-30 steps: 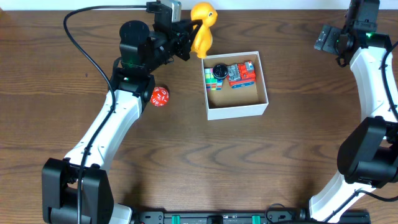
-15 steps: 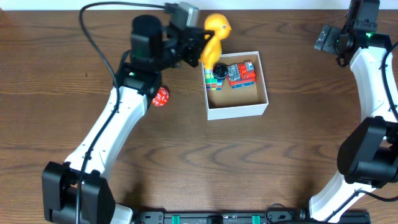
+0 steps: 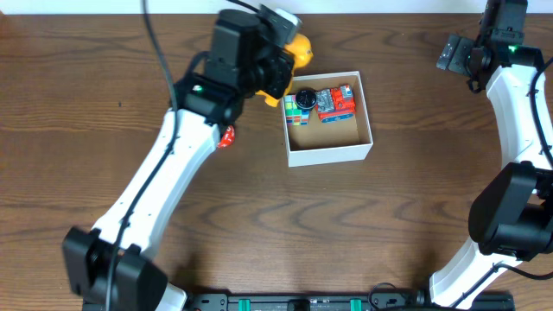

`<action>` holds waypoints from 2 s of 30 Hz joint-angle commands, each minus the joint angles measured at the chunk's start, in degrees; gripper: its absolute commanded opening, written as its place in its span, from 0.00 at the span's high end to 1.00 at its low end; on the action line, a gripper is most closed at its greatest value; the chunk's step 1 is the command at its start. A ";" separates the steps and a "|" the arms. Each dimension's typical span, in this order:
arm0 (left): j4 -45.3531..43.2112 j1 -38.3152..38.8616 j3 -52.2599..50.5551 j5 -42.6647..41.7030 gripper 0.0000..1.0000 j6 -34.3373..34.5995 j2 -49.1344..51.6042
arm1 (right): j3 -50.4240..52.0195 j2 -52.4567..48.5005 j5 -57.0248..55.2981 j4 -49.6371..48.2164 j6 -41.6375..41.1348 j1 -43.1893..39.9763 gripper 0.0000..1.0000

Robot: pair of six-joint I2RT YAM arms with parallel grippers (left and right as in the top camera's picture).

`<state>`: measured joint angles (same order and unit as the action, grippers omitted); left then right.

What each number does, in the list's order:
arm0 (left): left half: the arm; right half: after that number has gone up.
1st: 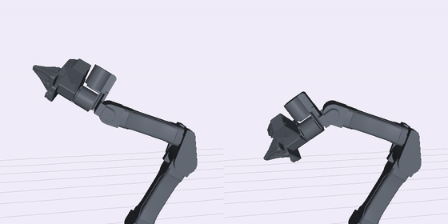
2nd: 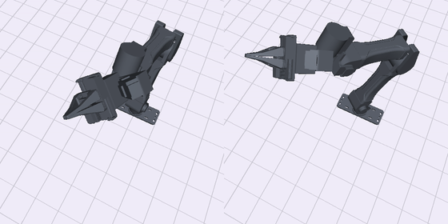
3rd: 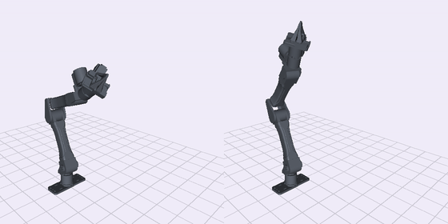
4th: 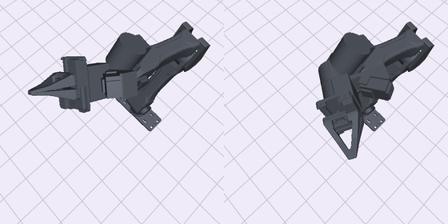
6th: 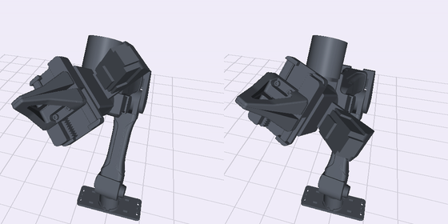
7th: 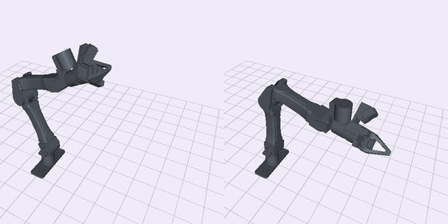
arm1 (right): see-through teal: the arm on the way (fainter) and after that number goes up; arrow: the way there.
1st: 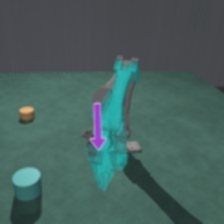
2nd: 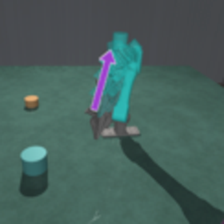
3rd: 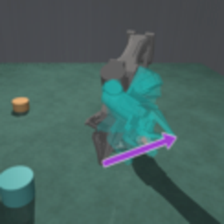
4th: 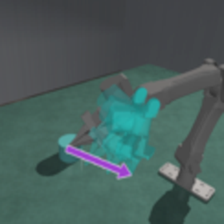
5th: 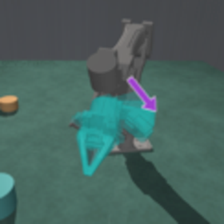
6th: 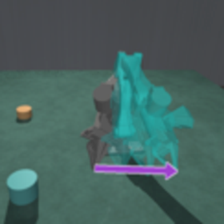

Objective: Pack container
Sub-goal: 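Lift the duck with the left gripper and carry it over the box, then lower the duck into the box and open the left gripper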

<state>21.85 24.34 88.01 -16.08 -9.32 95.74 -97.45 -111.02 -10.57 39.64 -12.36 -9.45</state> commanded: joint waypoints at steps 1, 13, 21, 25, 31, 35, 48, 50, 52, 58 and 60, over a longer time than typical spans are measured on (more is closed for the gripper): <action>-1.44 1.64 1.11 -0.04 0.94 -7.50 3.08 | -0.46 0.85 -0.81 0.02 0.66 -0.24 0.01; -0.90 1.99 1.11 -12.07 0.94 -19.61 4.83 | -0.46 0.85 -0.81 0.02 0.66 -0.24 0.01; -0.70 4.42 1.11 -13.29 0.94 -20.50 8.17 | -0.46 0.85 -0.81 0.04 0.66 -0.24 0.01; -0.68 4.85 1.11 -13.33 0.94 -20.46 9.09 | -0.46 0.85 -0.81 0.02 0.66 -0.24 0.01; 0.02 5.70 1.11 -13.33 0.94 -20.44 10.32 | -0.46 0.85 -0.81 0.02 0.66 -0.24 0.01; 1.99 6.40 1.11 -13.33 0.94 -20.46 12.20 | -0.46 0.85 -0.81 0.02 0.66 -0.24 0.01; 6.10 6.97 1.11 -12.96 0.94 -20.44 16.48 | -0.46 0.85 -0.81 0.02 0.66 -0.24 0.01; 6.38 6.97 1.09 -12.85 0.90 -20.44 16.70 | -0.46 0.85 -0.81 0.02 0.66 -0.24 0.01; 6.56 6.97 1.09 -12.85 0.79 -20.41 16.94 | -0.46 0.85 -0.81 0.02 0.66 -0.24 0.01; 7.72 6.97 1.09 -12.83 0.49 -20.44 17.38 | -0.46 0.85 -0.81 0.02 0.66 -0.24 0.01; 7.91 6.97 1.09 -12.83 0.48 -20.44 17.38 | -0.46 0.85 -0.81 0.02 0.66 -0.24 0.01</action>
<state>29.47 31.51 88.01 -28.53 -29.45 112.31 -97.45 -111.02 -10.57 39.62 -12.34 -9.45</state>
